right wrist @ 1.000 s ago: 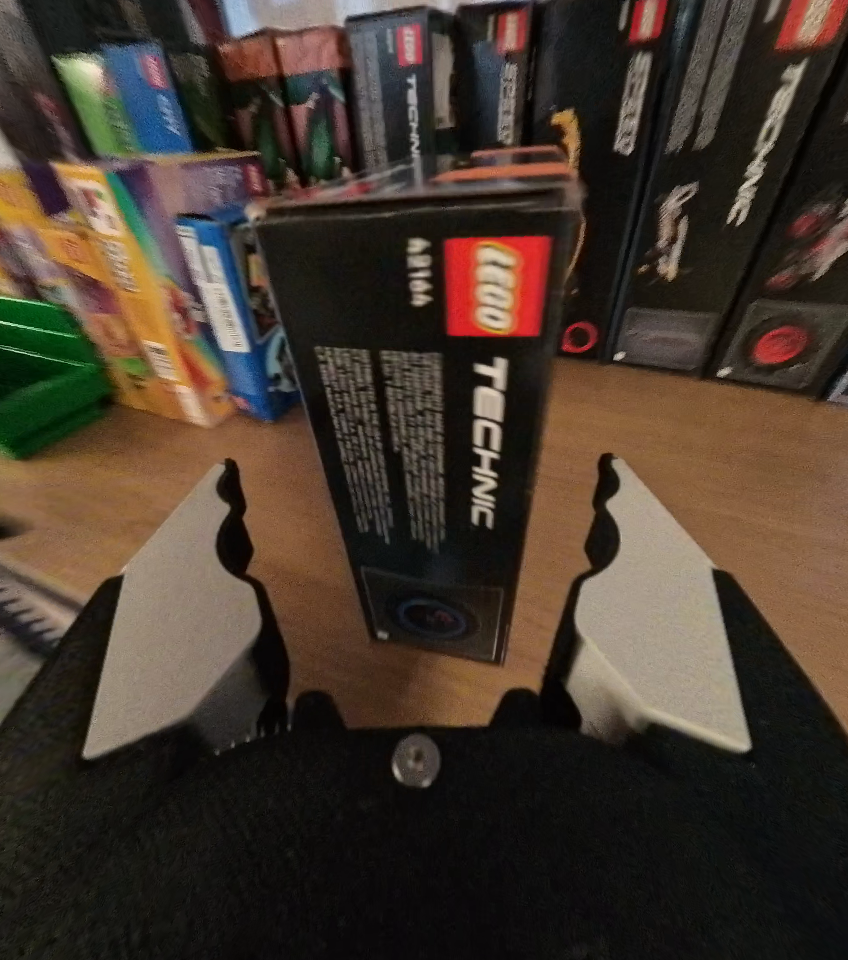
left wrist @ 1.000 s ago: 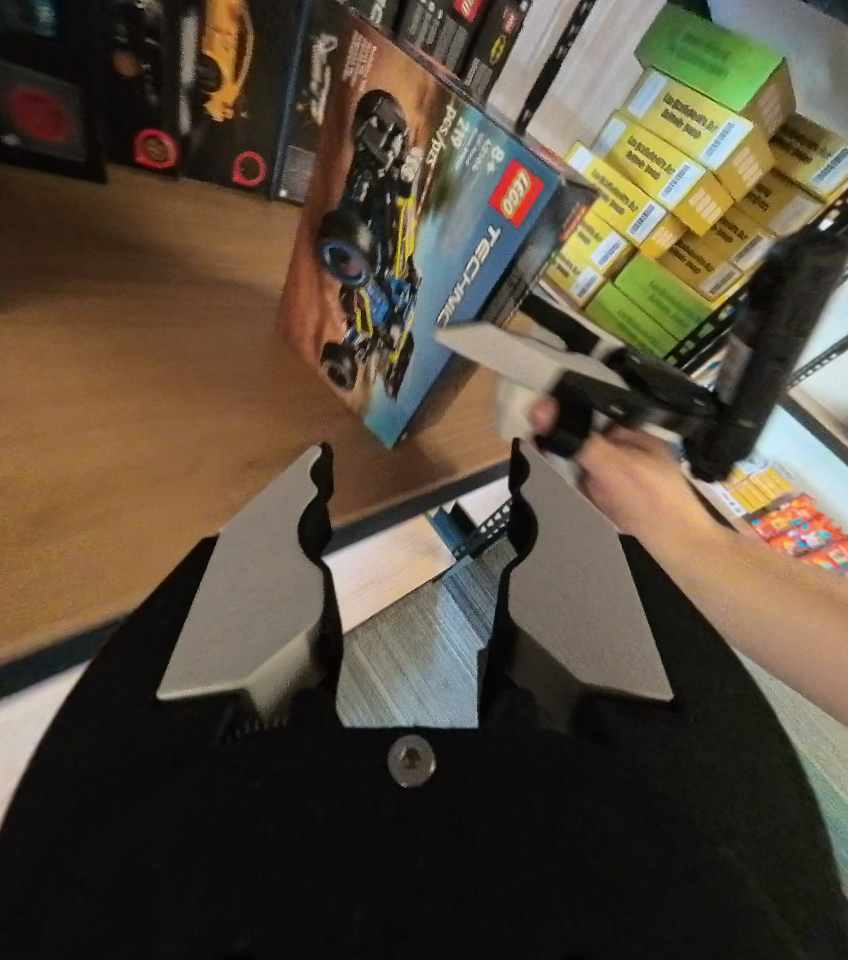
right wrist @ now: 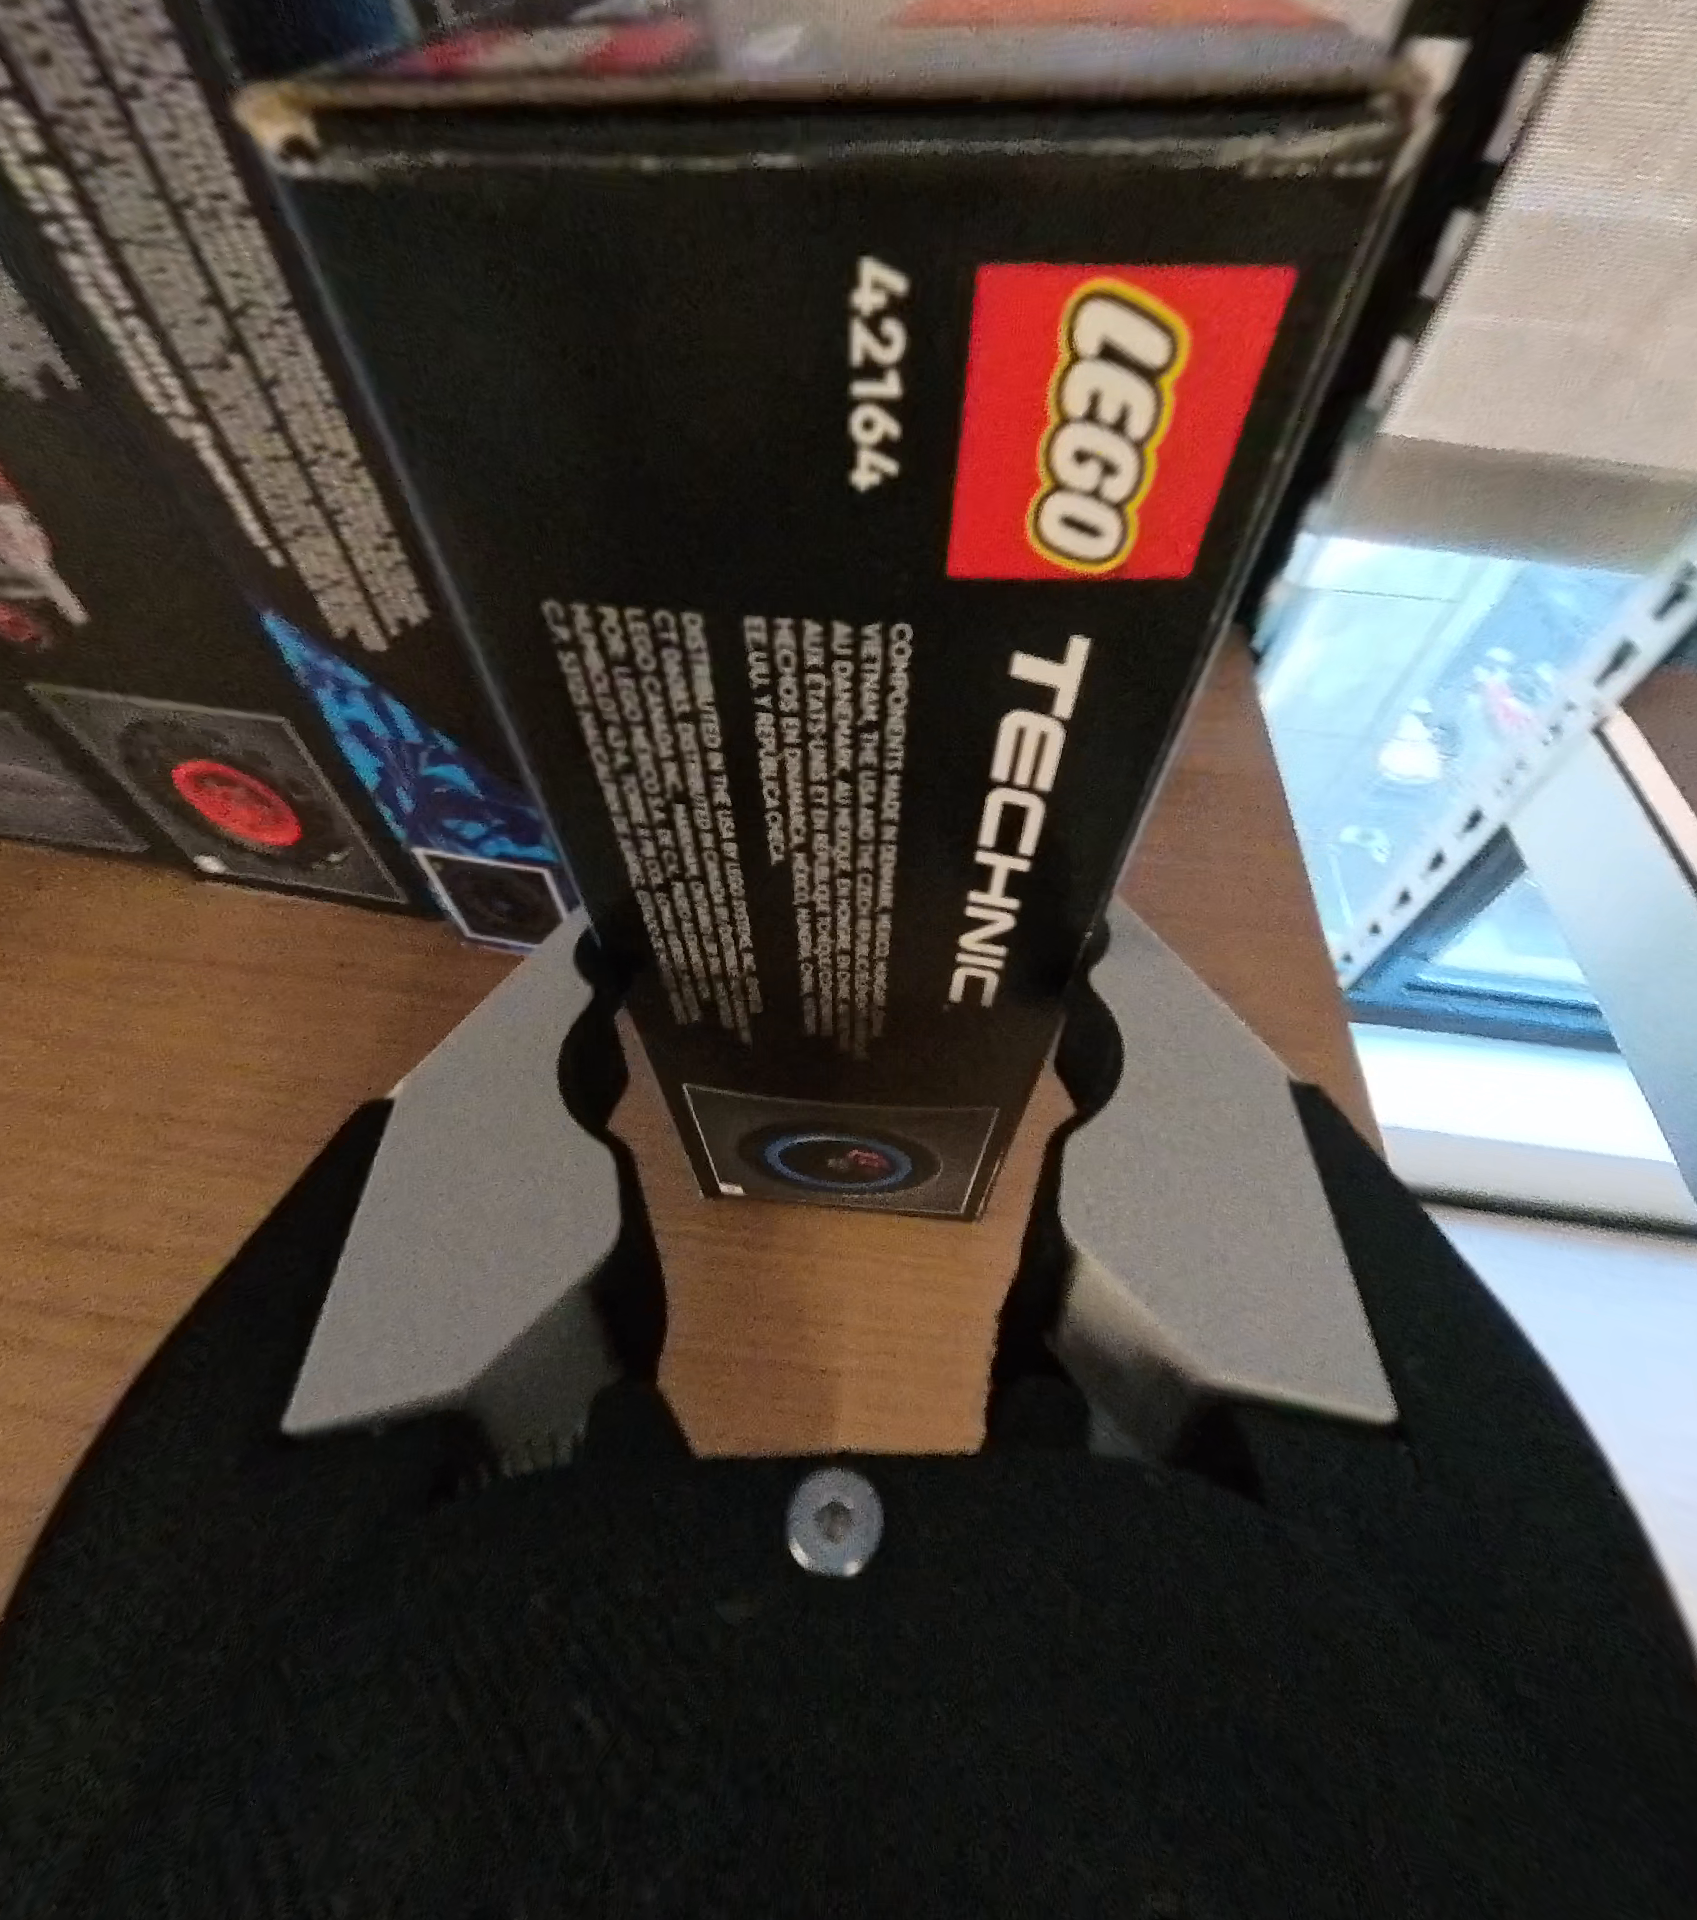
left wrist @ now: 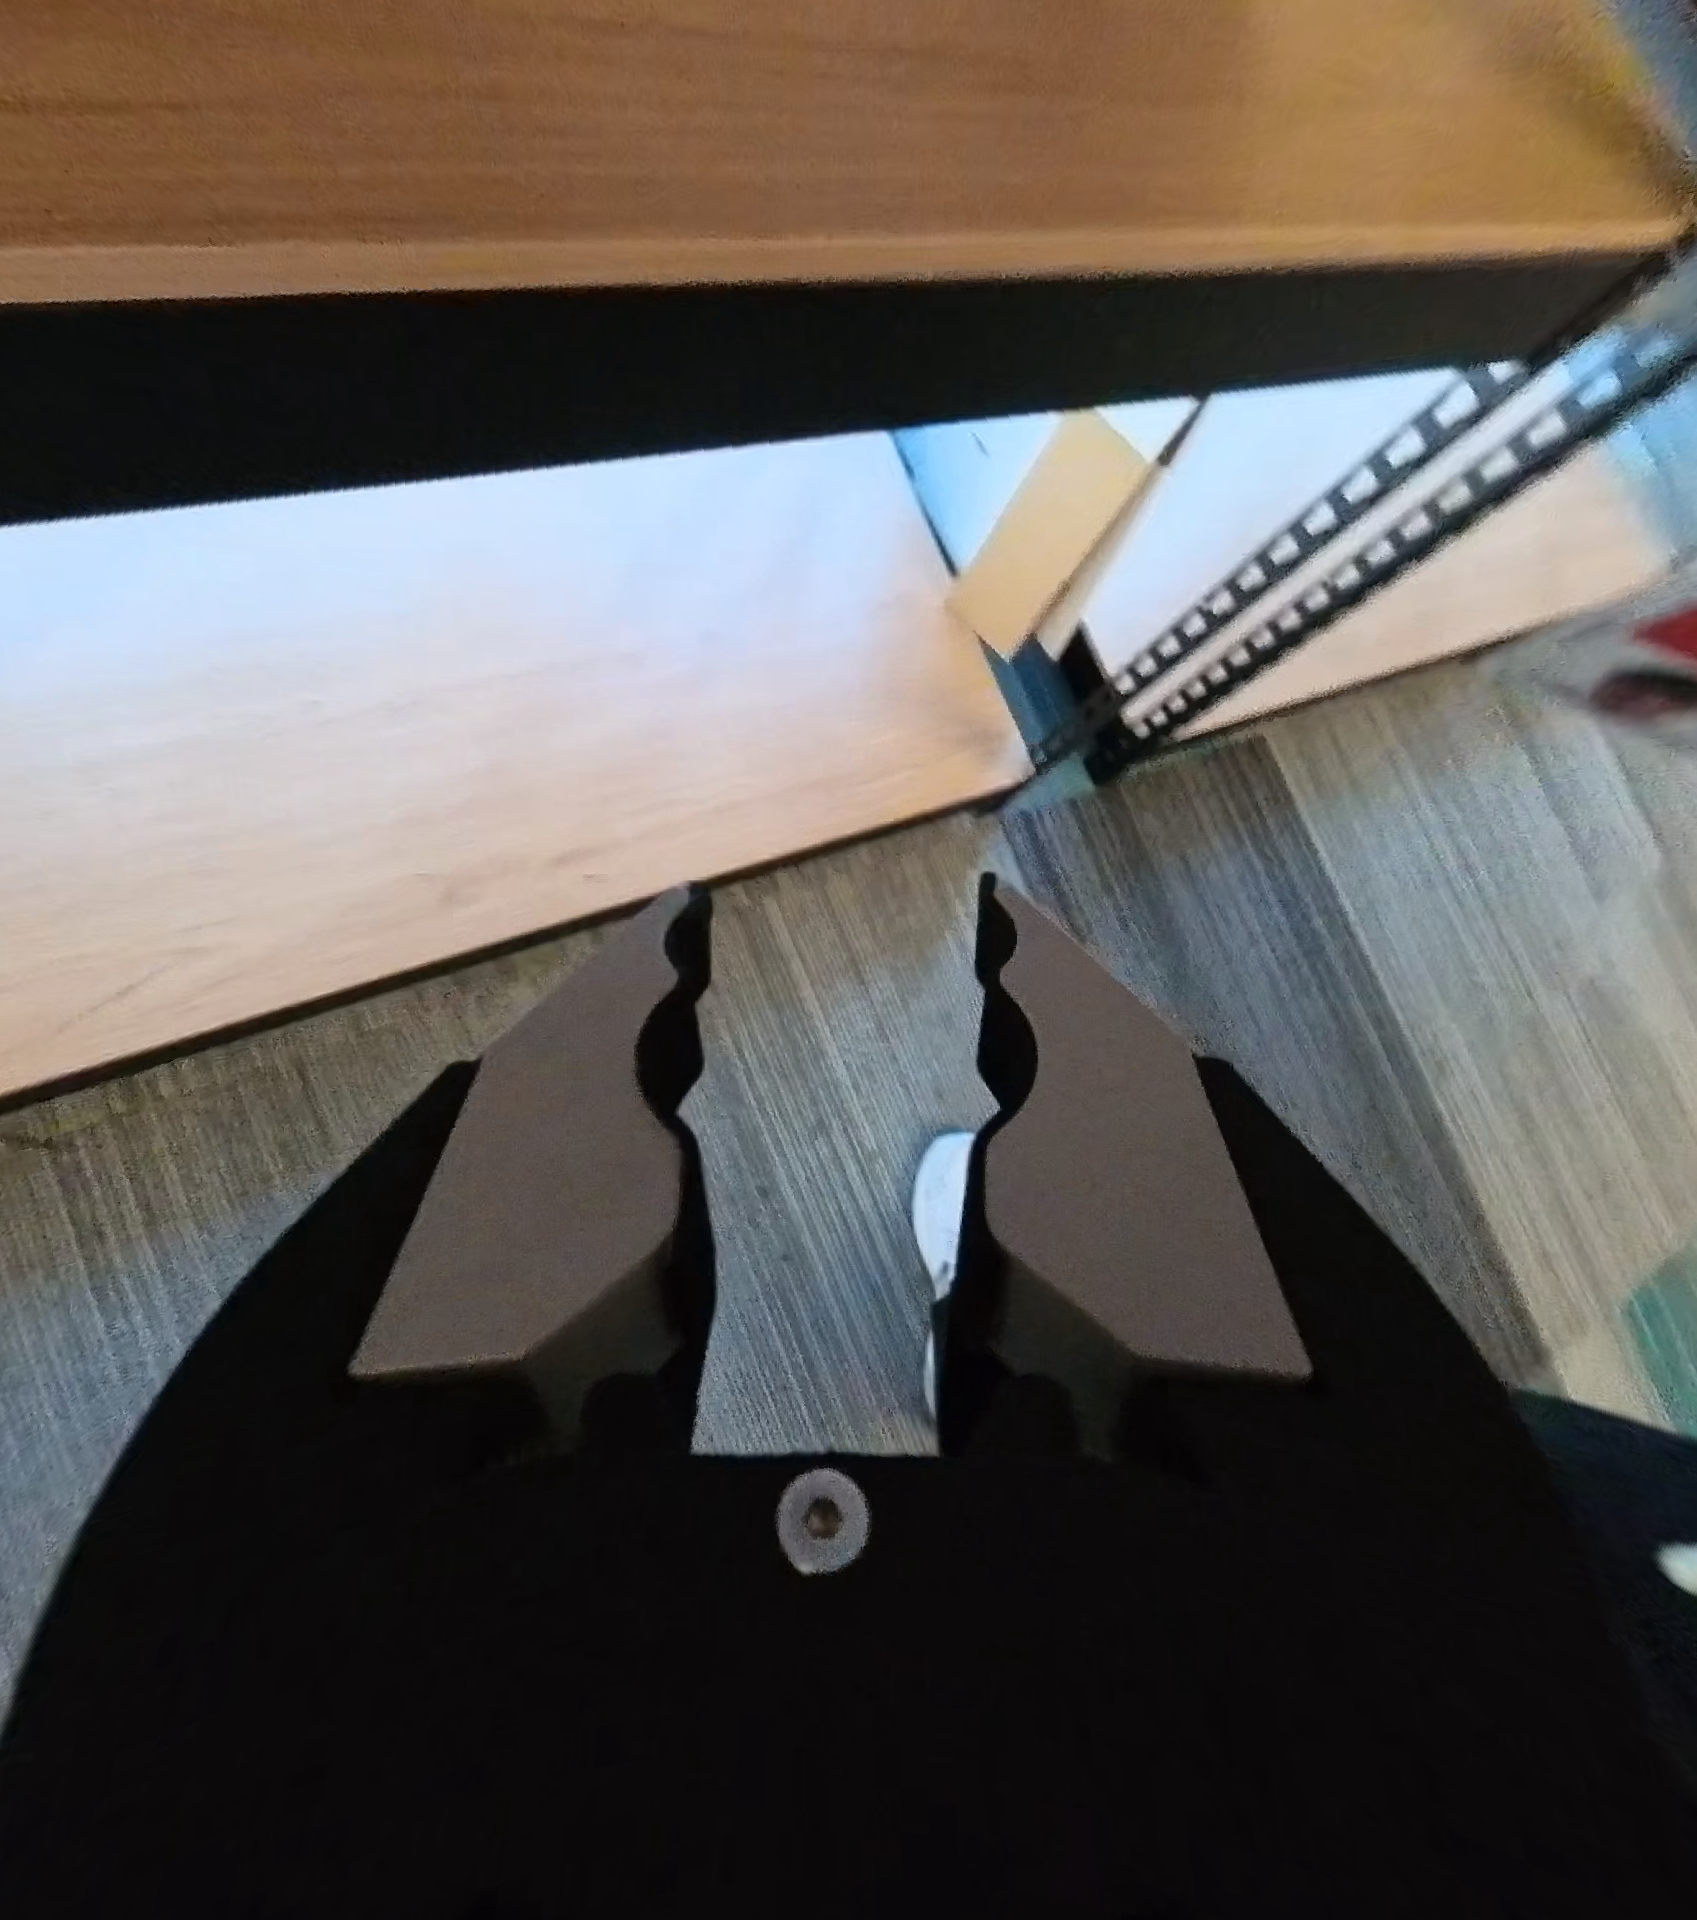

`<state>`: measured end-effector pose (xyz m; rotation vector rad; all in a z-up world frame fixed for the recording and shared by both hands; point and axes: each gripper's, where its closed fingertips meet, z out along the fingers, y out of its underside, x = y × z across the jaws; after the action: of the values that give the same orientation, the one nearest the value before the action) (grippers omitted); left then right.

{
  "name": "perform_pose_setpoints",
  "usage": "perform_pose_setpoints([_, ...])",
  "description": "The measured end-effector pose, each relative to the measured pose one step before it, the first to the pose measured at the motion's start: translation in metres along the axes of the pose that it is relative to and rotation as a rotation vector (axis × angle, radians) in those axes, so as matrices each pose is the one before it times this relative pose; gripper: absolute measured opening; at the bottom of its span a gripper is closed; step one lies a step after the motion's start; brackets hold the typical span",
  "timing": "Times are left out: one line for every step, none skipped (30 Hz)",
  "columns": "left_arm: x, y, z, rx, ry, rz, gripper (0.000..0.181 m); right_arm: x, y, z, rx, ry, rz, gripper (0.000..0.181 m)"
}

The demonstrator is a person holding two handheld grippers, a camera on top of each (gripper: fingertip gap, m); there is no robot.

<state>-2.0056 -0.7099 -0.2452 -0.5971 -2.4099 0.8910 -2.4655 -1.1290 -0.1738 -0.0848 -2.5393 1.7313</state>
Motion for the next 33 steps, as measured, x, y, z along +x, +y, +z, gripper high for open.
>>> perform_pose_setpoints([0.01158, -0.00142, 0.00838, -0.0285, 0.0272, 0.0138, 0.049, -0.00276, -0.00008, 0.00064, -0.0022, -0.0361, -0.0249, 0.085])
perform_pose_setpoints([0.01079, -0.00388, 0.00550, -0.0165, 0.0306, 0.0119, 0.046, -0.00102, 0.00136, -0.00145, 0.0030, -0.0252, -0.0222, 0.084])
perform_pose_setpoints([0.00828, -0.00585, 0.00340, -0.0045, 0.0214, 0.0139, 0.045, -0.00029, 0.00477, -0.00221, -0.0042, -0.0230, -0.0162, 0.083])
perform_pose_setpoints([0.00552, -0.00657, 0.00254, 0.0021, 0.0116, 0.0155, 0.044, -0.00153, 0.00617, -0.00284, -0.0042, -0.0353, -0.0084, 0.083])
perform_pose_setpoints([0.00314, -0.00574, 0.00254, 0.0027, 0.0049, 0.0115, 0.044, -0.00431, 0.00514, -0.00304, 0.0084, -0.0537, -0.0117, 0.085])
perform_pose_setpoints([0.00209, -0.00443, 0.00323, 0.0015, 0.0056, 0.0041, 0.044, -0.00192, 0.00584, -0.00316, 0.0053, -0.0408, -0.0180, 0.085])
perform_pose_setpoints([0.00214, -0.00301, 0.00387, 0.0016, 0.0098, -0.0025, 0.044, 0.00383, 0.00684, -0.00331, -0.0043, -0.0060, -0.0283, 0.079])
perform_pose_setpoints([0.00234, -0.00156, 0.00432, 0.0023, 0.0123, -0.0049, 0.044, 0.00598, 0.00729, -0.00201, -0.0106, 0.0050, -0.0212, 0.073])
perform_pose_setpoints([0.00197, -0.00037, 0.00424, 0.0036, 0.0096, -0.0052, 0.044, 0.00453, 0.00658, 0.00050, -0.0111, -0.0045, -0.0033, 0.070])
perform_pose_setpoints([0.00147, 0.00075, 0.00404, 0.0053, 0.0036, -0.0064, 0.044, 0.00034, 0.00395, 0.00221, -0.0080, -0.0283, 0.0093, 0.065])
perform_pose_setpoints([0.00156, 0.00171, 0.00346, 0.0064, 0.0012, -0.0077, 0.043, -0.00158, -0.00018, 0.00265, -0.0060, -0.0335, 0.0175, 0.059])
perform_pose_setpoints([0.00164, 0.00289, 0.00311, 0.0052, 0.0014, -0.0079, 0.043, -0.00179, -0.00405, 0.00377, 0.0131, -0.0248, 0.0042, 0.058])
perform_pose_setpoints([0.00139, 0.00427, 0.00262, 0.0014, -0.0011, -0.0085, 0.043, -0.00034, -0.00144, 0.00427, -0.0055, -0.0142, -0.0121, 0.059])
perform_pose_setpoints([0.00099, 0.00502, 0.00216, -0.0010, -0.0027, -0.0106, 0.043, 0.00069, -0.00138, 0.00526, -0.0045, -0.0046, -0.0142, 0.058])
perform_pose_setpoints([0.00108, 0.00478, 0.00171, 0.0006, -0.0012, -0.0118, 0.043, 0.00125, -0.00163, 0.00508, -0.0053, -0.0053, -0.0091, 0.057])
perform_pose_setpoints([0.00086, 0.00388, 0.00100, 0.0041, -0.0021, -0.0105, 0.043, 0.00075, -0.00205, 0.00508, -0.0086, -0.0099, -0.0031, 0.056])
perform_pose_setpoints([0.00031, 0.00245, 0.00068, 0.0081, -0.0038, -0.0090, 0.042, 0.00092, -0.00170, 0.00494, -0.0143, -0.0085, -0.0129, 0.055])
perform_pose_setpoints([-0.00026, 0.00111, 0.00038, 0.0121, -0.0047, -0.0093, 0.042, 0.00115, -0.00134, 0.00467, -0.0205, -0.0061, -0.0271, 0.054])
perform_pose_setpoints([-0.00104, 0.00009, 0.00004, 0.0152, -0.0063, -0.0094, 0.043, 0.00087, -0.00123, 0.00422, -0.0216, -0.0047, -0.0283, 0.052])
perform_pose_setpoints([-0.00171, -0.00060, -0.00016, 0.0175, -0.0078, -0.0080, 0.042, 0.00036, -0.00165, 0.00394, -0.0183, -0.0061, -0.0168, 0.050])
perform_pose_setpoints([-0.00243, -0.00041, -0.00047, 0.0181, -0.0090, -0.0070, 0.042, -0.00011, -0.00209, 0.00409, -0.0120, -0.0059, -0.0038, 0.048])
perform_pose_setpoints([-0.00285, 0.00030, -0.00063, 0.0157, -0.0089, -0.0082, 0.042, -0.00011, -0.00192, 0.00402, -0.0100, -0.0025, -0.0021, 0.047])
perform_pose_setpoints([-0.00265, 0.00134, -0.00085, 0.0116, -0.0065, -0.0101, 0.042, 0.00020, -0.00160, 0.00423, -0.0112, 0.0035, -0.0017, 0.046])
perform_pose_setpoints([-0.00269, 0.00224, -0.00155, 0.0082, -0.0062, -0.0104, 0.042, 0.00083, -0.00165, 0.00442, -0.0108, 0.0112, -0.0011, 0.045])
perform_pose_setpoints([-0.00293, 0.00276, -0.00256, 0.0065, -0.0085, -0.0082, 0.042, 0.00155, -0.00143, 0.00429, -0.0115, 0.0192, 0.0075, 0.046])
perform_pose_setpoints([-0.00303, 0.00309, -0.00390, 0.0056, -0.0113, -0.0046, 0.042, 0.00134, -0.00147, 0.00363, -0.0045, 0.0228, 0.0189, 0.046])
perform_pose_setpoints([-0.00320, 0.00319, -0.00508, 0.0048, -0.0135, -0.0014, 0.042, 0.00093, 0.00184, 0.00131, -0.0168, 0.0225, 0.0103, 0.043])
perform_pose_setpoints([-0.00335, 0.00298, -0.00643, 0.0059, -0.0156, 0.0009, 0.042, -0.00023, 0.00594, -0.00297, -0.0257, 0.0206, -0.0136, 0.036])
perform_pose_setpoints([-0.00373, 0.00249, -0.00766, 0.0084, -0.0180, 0.0012, 0.042, -0.00075, 0.00512, -0.00648, -0.0005, 0.0260, -0.0277, 0.030])
perform_pose_setpoints([-0.00386, 0.00223, -0.00876, 0.0102, -0.0188, -0.0036, 0.042, -0.00113, 0.00174, -0.01027, 0.0297, 0.0339, -0.0409, 0.028])
perform_pose_setpoints([-0.00371, 0.00187, -0.00949, 0.0115, -0.0163, -0.0126, 0.043, -0.00112, -0.00200, -0.01423, 0.0461, 0.0438, -0.0481, 0.028])
perform_pose_setpoints([-0.00353, 0.00153, -0.01032, 0.0137, -0.0117, -0.0200, 0.043, -0.00172, -0.00432, -0.01675, 0.0456, 0.0419, -0.0376, 0.028])
perform_pose_setpoints([-0.00334, 0.00117, -0.01095, 0.0146, -0.0078, -0.0214, 0.044, -0.00539, -0.00428, -0.01798, 0.0329, 0.0179, -0.0194, 0.028])
